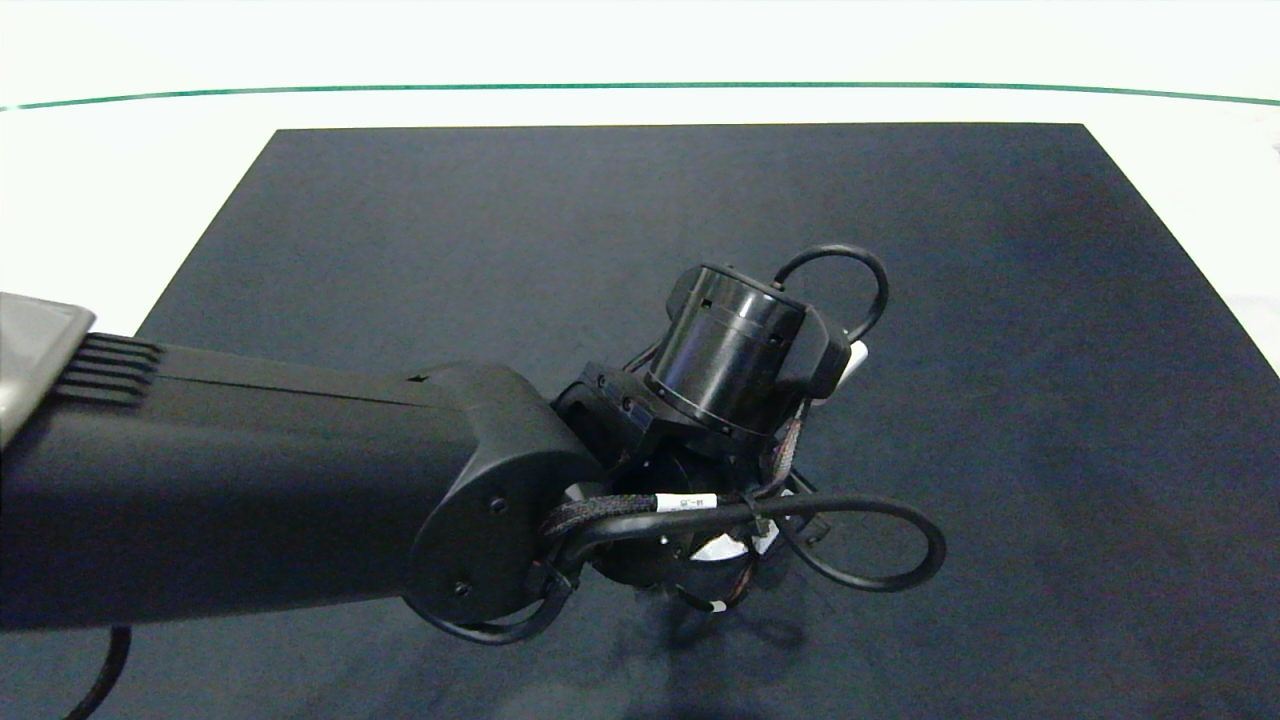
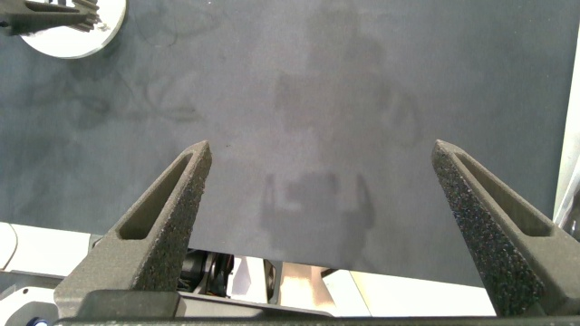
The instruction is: Remove an incorrectly installed larger gear and replace it with the correct smaller gear
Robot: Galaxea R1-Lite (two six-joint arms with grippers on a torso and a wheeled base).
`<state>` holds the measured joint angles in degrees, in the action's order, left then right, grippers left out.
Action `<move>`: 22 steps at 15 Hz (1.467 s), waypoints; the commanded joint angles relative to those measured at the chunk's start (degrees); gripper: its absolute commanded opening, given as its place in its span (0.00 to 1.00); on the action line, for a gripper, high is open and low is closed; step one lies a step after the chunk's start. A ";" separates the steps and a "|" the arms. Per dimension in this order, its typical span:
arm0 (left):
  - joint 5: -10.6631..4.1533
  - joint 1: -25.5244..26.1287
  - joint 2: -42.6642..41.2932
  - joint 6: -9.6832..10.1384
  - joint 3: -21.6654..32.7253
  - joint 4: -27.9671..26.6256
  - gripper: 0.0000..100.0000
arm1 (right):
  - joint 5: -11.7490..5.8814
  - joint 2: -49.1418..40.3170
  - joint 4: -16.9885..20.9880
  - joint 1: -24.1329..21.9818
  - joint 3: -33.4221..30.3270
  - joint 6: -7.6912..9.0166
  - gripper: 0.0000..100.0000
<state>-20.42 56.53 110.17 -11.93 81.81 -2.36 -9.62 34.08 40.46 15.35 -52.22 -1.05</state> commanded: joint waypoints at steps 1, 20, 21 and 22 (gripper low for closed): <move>-0.15 0.25 0.75 -0.11 0.19 0.17 1.00 | -0.05 -0.16 0.14 0.12 0.02 -0.01 1.00; -0.41 -2.83 -6.63 -0.37 -5.08 -2.47 1.00 | -0.14 -0.07 0.14 -0.05 0.28 -0.01 1.00; -0.41 -2.83 -6.37 -0.37 -5.08 -2.21 1.00 | -0.14 -0.07 0.14 -0.05 0.28 -0.01 1.00; -0.41 -2.74 -6.19 -0.46 -5.08 -1.68 1.00 | -0.14 -0.07 0.14 -0.05 0.28 -0.01 1.00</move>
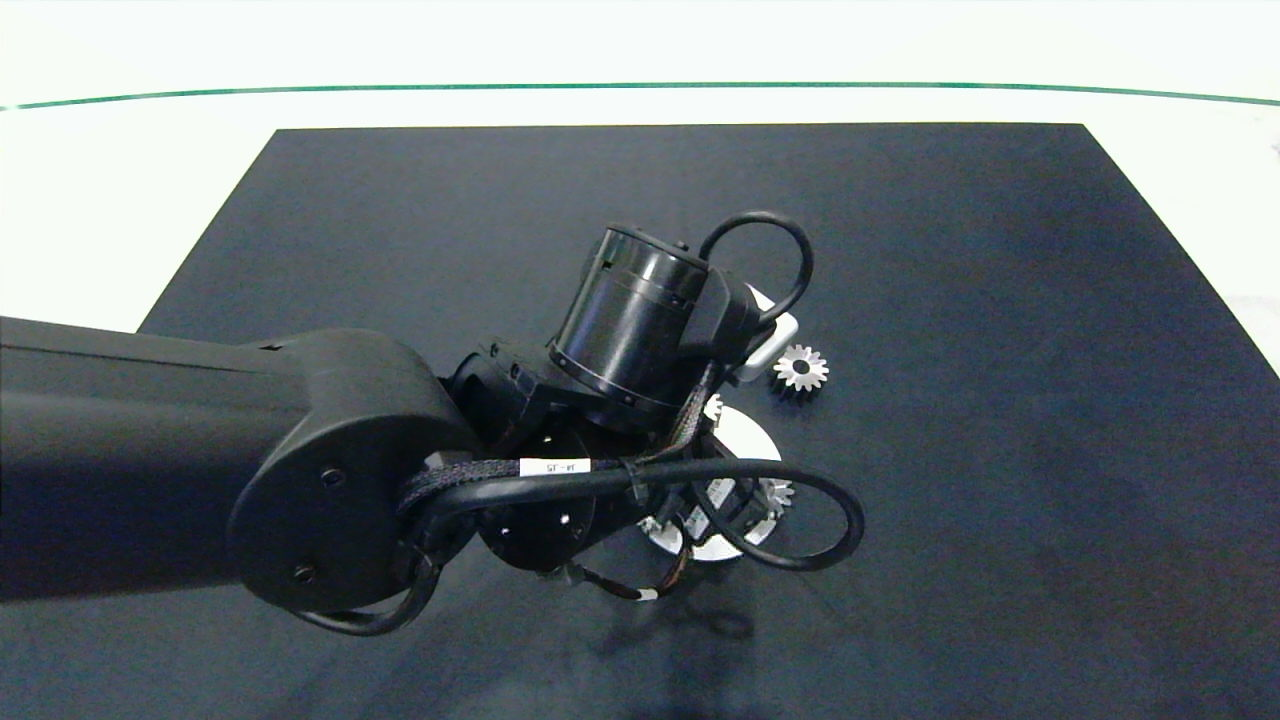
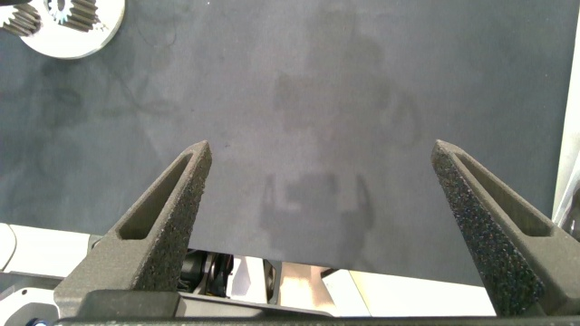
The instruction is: Remove an incorrectly installed larger gear and replace it with the correct smaller gear
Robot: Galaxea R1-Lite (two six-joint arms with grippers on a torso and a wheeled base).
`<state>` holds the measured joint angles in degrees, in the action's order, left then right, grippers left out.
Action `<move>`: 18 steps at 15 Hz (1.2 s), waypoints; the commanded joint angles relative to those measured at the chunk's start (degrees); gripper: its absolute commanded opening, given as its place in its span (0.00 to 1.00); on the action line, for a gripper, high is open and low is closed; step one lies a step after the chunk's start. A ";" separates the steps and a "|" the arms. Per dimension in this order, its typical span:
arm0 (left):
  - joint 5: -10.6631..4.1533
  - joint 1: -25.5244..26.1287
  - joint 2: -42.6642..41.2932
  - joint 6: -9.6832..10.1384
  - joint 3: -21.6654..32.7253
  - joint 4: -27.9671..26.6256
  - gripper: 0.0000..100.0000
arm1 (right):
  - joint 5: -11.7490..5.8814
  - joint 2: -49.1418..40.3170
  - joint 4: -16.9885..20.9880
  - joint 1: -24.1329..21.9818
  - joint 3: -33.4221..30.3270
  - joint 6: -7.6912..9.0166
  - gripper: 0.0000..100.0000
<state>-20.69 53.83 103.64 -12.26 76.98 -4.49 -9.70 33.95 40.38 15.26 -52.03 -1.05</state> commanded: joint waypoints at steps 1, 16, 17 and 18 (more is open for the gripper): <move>-0.14 0.13 0.59 -0.22 -0.17 1.06 1.00 | -0.05 0.06 0.23 -0.06 0.00 -0.01 1.00; -0.14 4.97 7.10 -0.22 5.28 4.75 1.00 | -0.05 -0.03 0.23 0.03 -0.18 -0.01 1.00; -0.23 4.70 5.78 -0.30 5.28 4.57 1.00 | -0.05 -0.03 0.23 0.03 -0.18 -0.01 1.00; -0.23 4.35 4.81 -0.48 5.19 3.52 1.00 | -0.05 -0.03 0.23 0.03 -0.18 -0.01 1.00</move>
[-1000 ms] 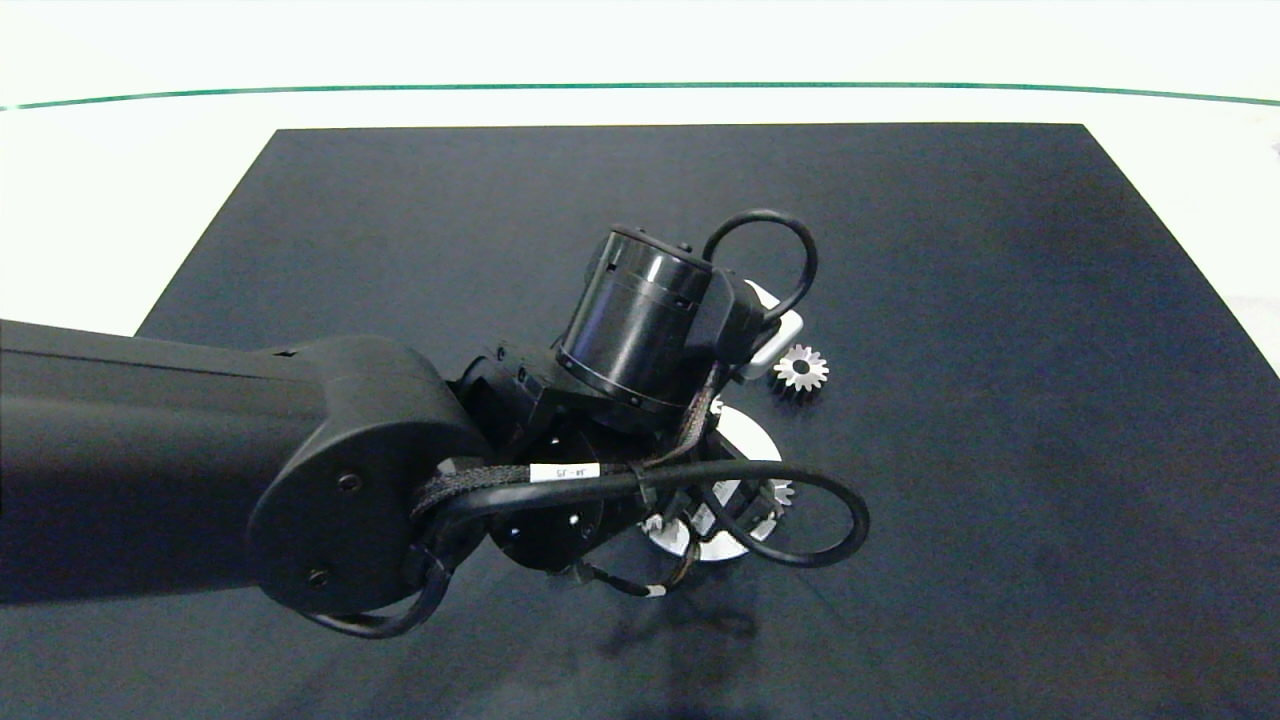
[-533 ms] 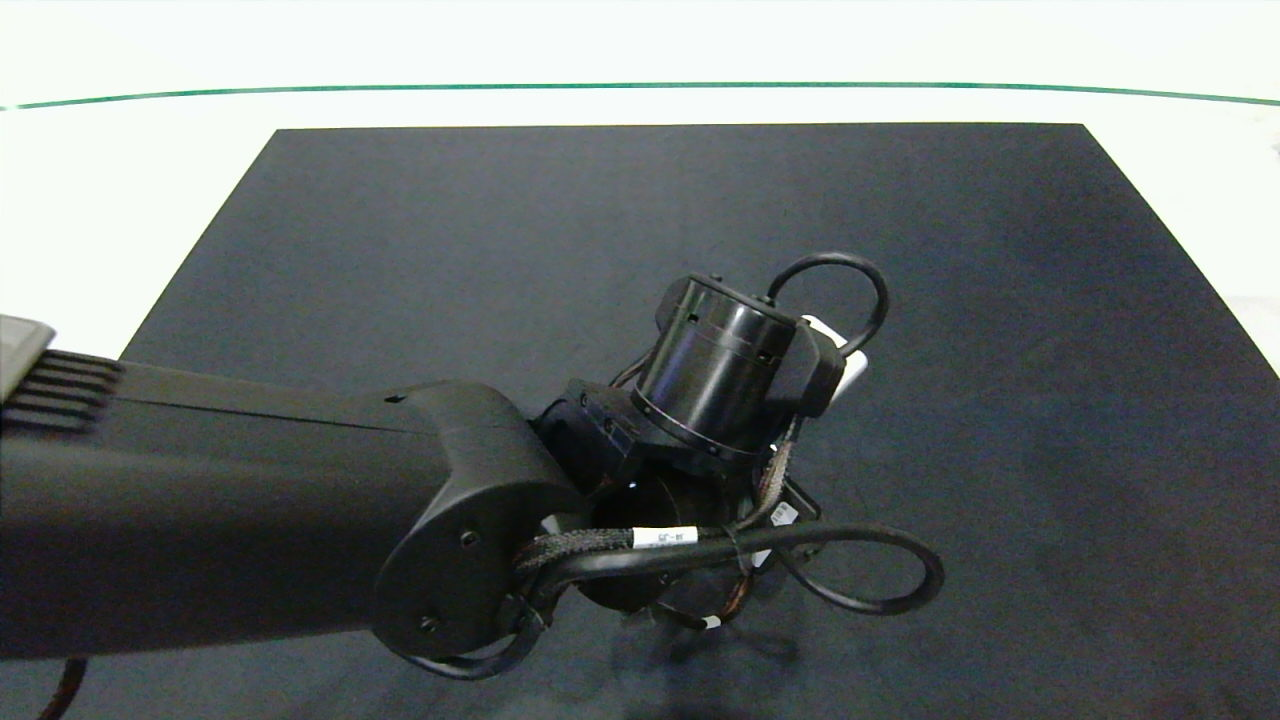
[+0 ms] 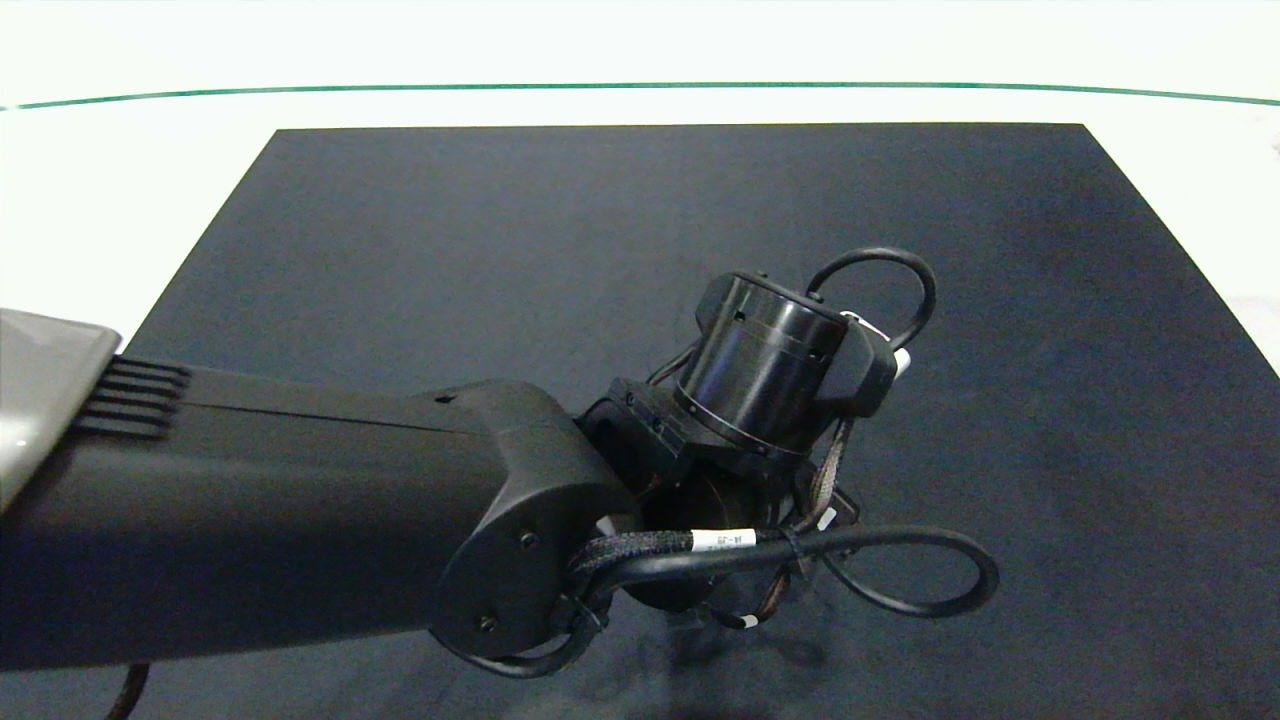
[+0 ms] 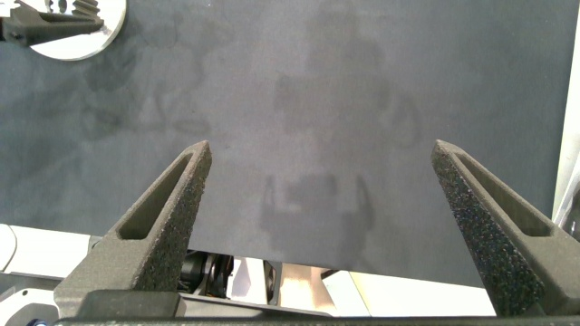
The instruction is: Remove an incorrectly installed larger gear and replace it with the correct smaller gear
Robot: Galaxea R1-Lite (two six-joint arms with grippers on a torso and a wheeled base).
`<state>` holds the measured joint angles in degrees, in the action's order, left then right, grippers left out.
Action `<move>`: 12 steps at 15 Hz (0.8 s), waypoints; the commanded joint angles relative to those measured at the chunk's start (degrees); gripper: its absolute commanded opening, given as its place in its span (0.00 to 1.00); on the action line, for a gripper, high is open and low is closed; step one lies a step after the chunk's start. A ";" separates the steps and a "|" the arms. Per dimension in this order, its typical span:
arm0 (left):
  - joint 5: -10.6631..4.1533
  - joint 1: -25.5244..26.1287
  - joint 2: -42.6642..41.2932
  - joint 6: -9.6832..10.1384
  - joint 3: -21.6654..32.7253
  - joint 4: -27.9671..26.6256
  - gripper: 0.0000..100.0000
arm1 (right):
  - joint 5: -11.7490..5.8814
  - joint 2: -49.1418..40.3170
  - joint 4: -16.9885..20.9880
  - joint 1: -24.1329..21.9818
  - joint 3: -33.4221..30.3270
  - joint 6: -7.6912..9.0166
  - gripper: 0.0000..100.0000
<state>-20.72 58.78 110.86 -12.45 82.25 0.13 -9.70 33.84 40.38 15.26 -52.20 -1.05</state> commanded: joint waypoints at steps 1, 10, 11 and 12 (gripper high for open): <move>-0.19 -1.13 -3.90 -0.47 -0.16 -2.51 1.00 | -0.05 0.08 0.23 0.03 -0.01 -0.01 1.00; -0.28 -4.55 -4.95 -0.82 -4.82 -3.47 1.00 | -0.14 0.00 0.23 -0.06 0.08 -0.01 1.00; -0.28 -4.55 -4.51 -0.91 -4.82 -3.39 1.00 | -0.05 0.08 0.23 -0.06 0.08 -0.01 1.00; -0.28 -4.55 -3.90 -0.91 -4.82 -3.12 1.00 | -0.05 0.08 0.23 -0.06 -0.01 -0.01 1.00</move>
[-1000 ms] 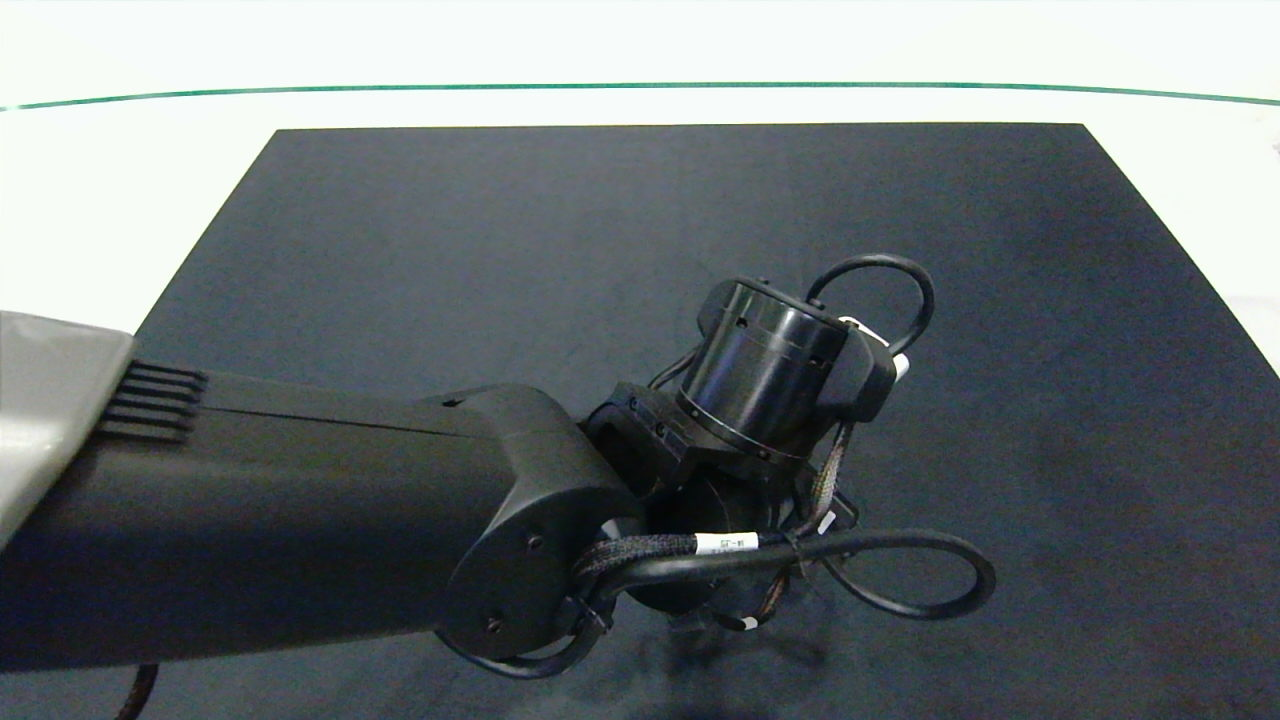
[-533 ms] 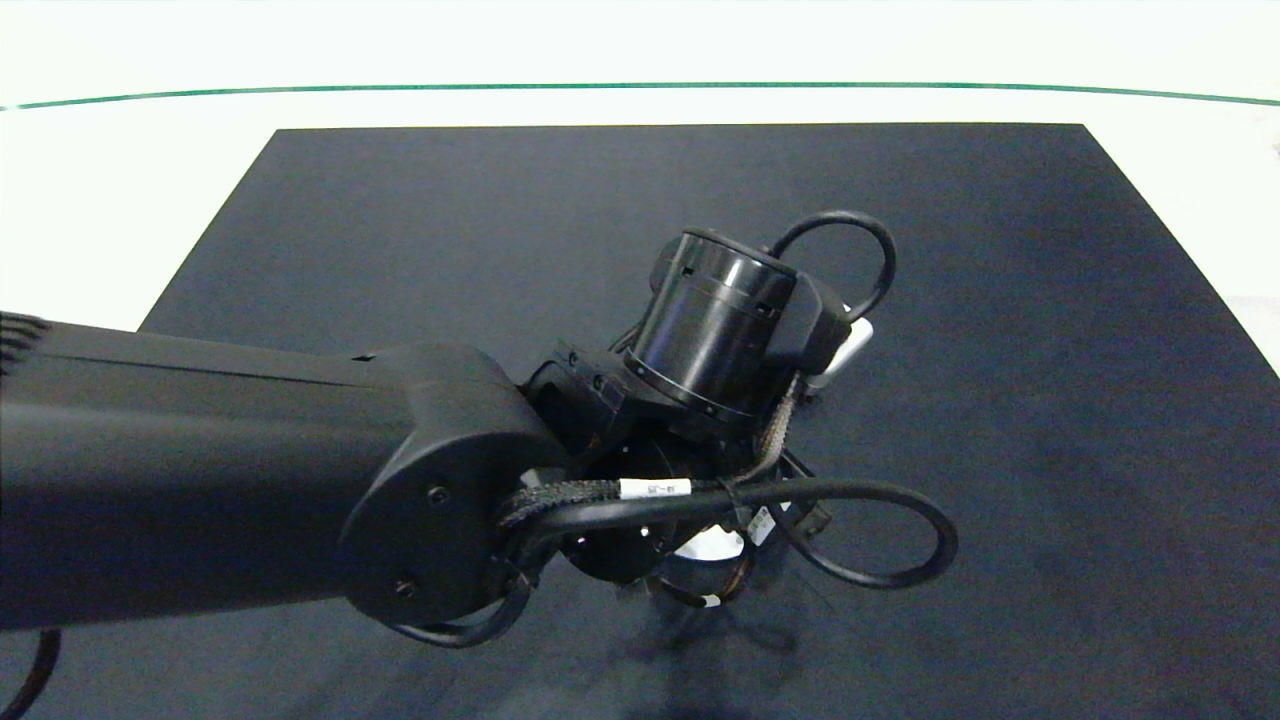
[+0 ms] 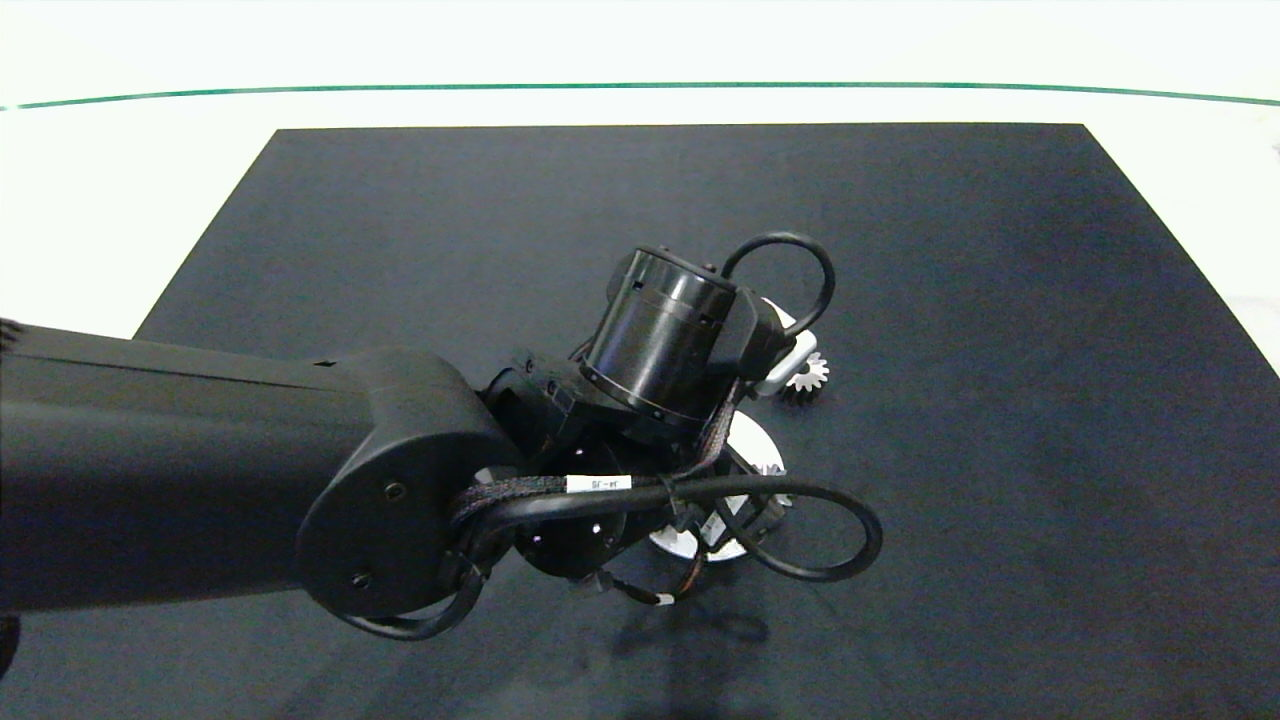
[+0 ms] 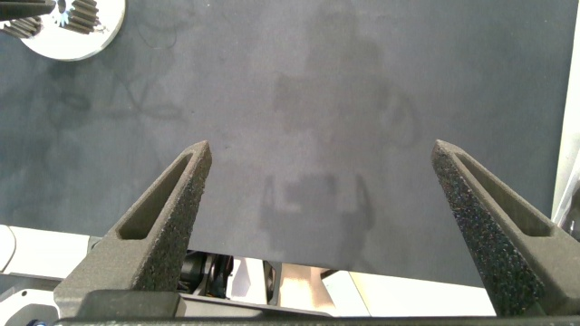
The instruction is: Remove an incorrectly installed larger gear and replace it with the correct smaller gear
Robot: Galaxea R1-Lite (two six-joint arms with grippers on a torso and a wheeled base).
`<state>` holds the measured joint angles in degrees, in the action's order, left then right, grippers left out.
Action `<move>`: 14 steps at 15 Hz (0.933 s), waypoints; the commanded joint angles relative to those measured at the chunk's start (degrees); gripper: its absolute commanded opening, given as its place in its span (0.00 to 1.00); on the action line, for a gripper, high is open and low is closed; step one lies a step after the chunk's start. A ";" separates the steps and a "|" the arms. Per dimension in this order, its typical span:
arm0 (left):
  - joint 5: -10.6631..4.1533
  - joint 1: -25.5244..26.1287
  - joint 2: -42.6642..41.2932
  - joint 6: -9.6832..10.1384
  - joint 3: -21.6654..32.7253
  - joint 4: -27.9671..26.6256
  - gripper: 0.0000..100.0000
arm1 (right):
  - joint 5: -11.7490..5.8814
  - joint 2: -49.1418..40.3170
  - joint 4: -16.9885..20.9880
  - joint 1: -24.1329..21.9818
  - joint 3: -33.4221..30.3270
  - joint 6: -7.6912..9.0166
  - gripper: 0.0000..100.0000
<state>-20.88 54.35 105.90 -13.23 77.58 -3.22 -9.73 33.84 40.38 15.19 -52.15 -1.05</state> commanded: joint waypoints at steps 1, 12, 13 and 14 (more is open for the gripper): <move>-0.12 -0.03 1.77 -0.13 -0.15 1.11 1.00 | -0.03 0.08 0.23 0.02 -0.06 -0.01 1.00; -0.04 1.38 4.93 -1.54 3.19 3.39 1.00 | -0.12 -0.79 0.23 0.10 -0.06 -0.01 1.00; -0.04 1.11 4.75 -1.80 3.19 3.39 1.00 | -0.03 -0.79 0.23 0.10 0.03 -0.01 1.00; -0.04 1.03 4.32 -1.98 3.19 3.39 1.00 | -0.03 -0.71 0.23 0.10 0.03 -0.01 1.00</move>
<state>-20.72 55.50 110.56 -15.10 80.76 0.16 -9.73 33.16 40.35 15.26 -51.98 -1.05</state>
